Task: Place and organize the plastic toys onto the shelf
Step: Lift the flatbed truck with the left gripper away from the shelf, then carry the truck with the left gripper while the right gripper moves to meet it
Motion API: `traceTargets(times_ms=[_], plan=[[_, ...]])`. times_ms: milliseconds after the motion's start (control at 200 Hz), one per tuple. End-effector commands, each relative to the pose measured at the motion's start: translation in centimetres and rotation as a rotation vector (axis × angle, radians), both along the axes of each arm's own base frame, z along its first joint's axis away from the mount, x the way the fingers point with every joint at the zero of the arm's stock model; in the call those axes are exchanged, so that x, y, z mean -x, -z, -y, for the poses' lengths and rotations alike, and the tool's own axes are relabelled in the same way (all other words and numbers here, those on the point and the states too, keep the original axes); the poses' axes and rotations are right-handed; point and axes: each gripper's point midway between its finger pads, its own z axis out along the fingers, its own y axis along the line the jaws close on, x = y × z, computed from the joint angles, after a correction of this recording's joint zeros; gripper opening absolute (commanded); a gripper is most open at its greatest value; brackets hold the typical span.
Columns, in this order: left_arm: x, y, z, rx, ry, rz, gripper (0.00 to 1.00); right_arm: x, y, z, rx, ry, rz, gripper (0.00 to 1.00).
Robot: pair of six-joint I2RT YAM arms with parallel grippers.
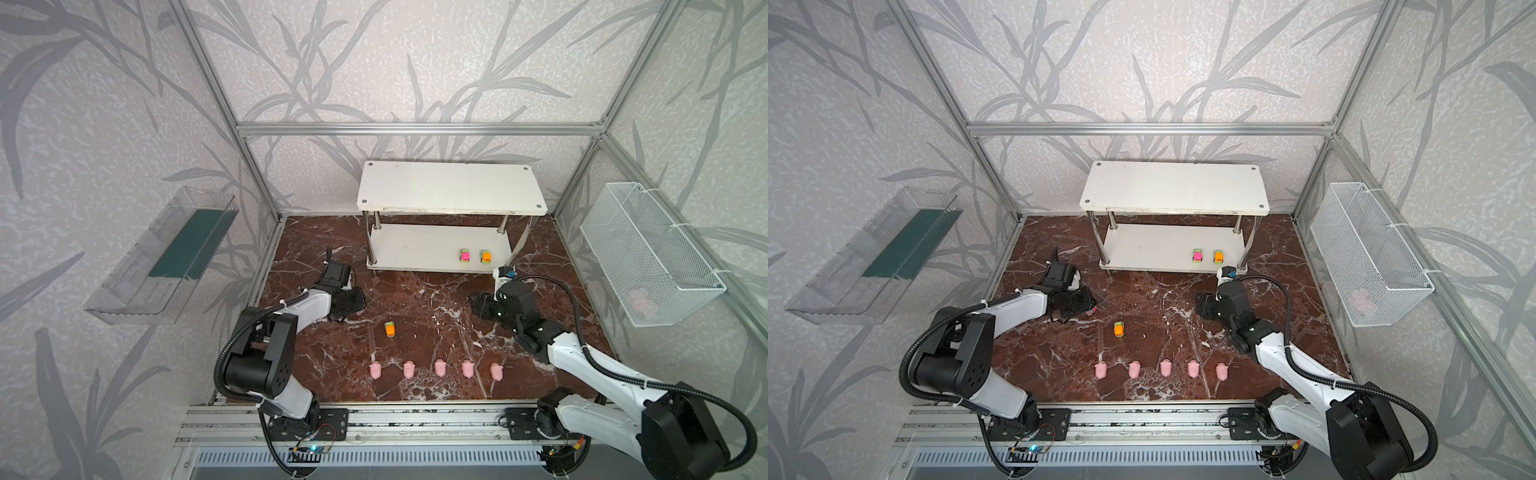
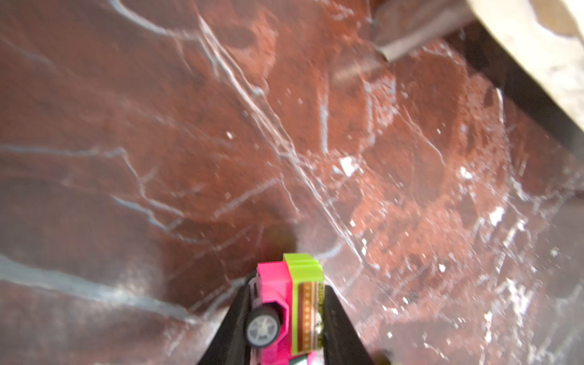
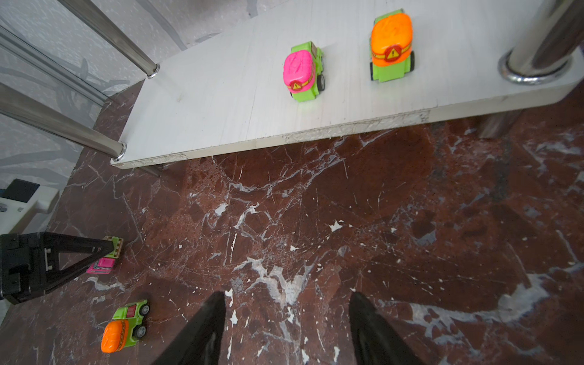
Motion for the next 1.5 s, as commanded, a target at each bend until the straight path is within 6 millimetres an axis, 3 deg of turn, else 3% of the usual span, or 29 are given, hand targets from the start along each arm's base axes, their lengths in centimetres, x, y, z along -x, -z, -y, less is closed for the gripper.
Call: traceTargets(times_ms=[0, 240, 385, 495, 695, 945, 1260, 1494], plan=[[0.8, -3.1, 1.9, 0.102, 0.038, 0.044, 0.31, 0.0, -1.4, -1.0, -0.023, -0.056, 0.003, 0.63], [1.8, -7.7, 6.6, 0.336, 0.173, 0.122, 0.30, 1.1, -3.2, -3.6, -0.055, -0.233, -0.020, 0.63], [2.1, -9.4, 10.6, 0.490, 0.287, 0.163, 0.30, 2.5, -3.7, -5.0, -0.082, -0.340, -0.052, 0.63], [2.4, -9.9, 13.9, 0.602, 0.379, 0.171, 0.30, 3.4, -3.7, -4.9, -0.077, -0.363, -0.067, 0.63], [3.8, -8.3, 19.3, 0.680, 0.510, 0.134, 0.31, 4.3, -2.6, -3.7, -0.047, -0.332, -0.085, 0.63], [4.0, -5.6, 23.3, 0.800, 0.552, 0.080, 0.31, 4.5, -1.5, -3.4, -0.057, -0.303, -0.099, 0.63], [3.5, -1.7, 24.1, 0.783, 0.537, 0.021, 0.35, 4.6, -0.7, -3.1, -0.053, -0.288, -0.109, 0.63], [3.9, 1.2, 23.5, 0.699, 0.535, -0.037, 0.40, 4.6, -0.1, -3.0, -0.055, -0.281, -0.121, 0.63]])
